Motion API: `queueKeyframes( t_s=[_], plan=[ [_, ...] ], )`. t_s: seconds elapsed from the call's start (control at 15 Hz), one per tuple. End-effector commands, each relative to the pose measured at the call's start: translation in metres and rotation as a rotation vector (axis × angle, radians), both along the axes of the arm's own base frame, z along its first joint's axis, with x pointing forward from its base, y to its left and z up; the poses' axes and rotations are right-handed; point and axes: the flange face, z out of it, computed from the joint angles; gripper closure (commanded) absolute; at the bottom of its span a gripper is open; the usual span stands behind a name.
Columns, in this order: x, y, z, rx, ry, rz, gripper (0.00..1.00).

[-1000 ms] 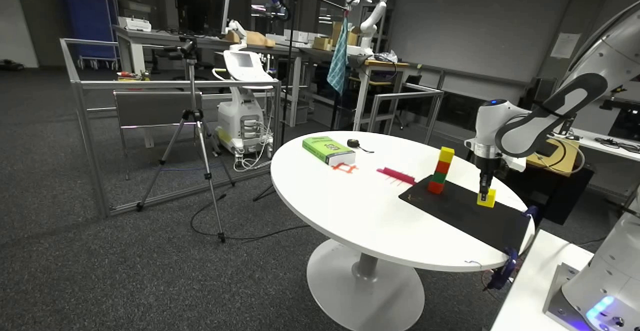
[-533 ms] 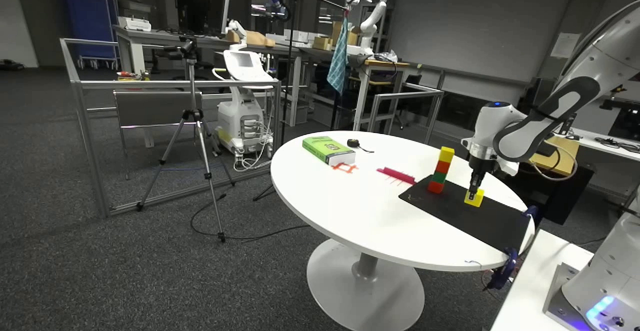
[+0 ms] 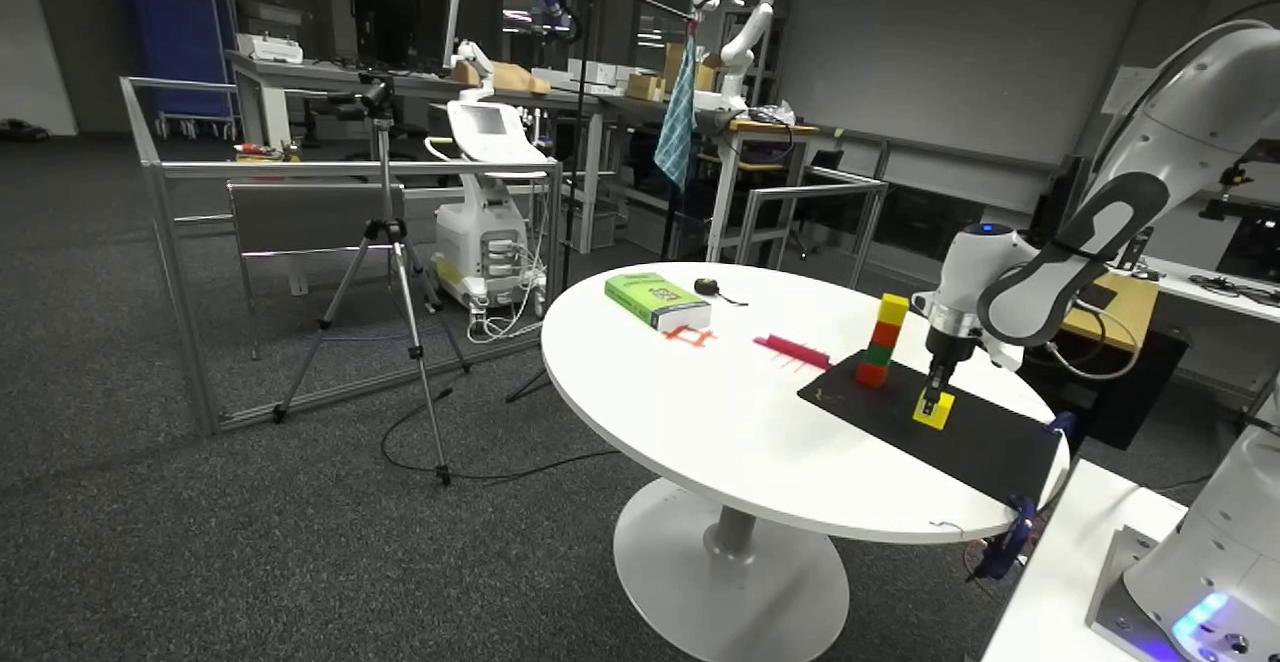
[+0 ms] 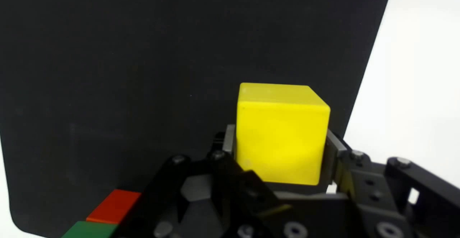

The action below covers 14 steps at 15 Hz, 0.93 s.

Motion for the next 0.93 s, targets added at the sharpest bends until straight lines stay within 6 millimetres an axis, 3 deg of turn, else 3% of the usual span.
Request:
queueKeyframes(
  t_s=[0.0,0.87],
  plan=[
    [0.005,0.005,-0.004,0.023,-0.019,-0.022,0.69],
    [0.028,0.021,-0.025,0.017,-0.102,0.005,0.69]
  ],
)
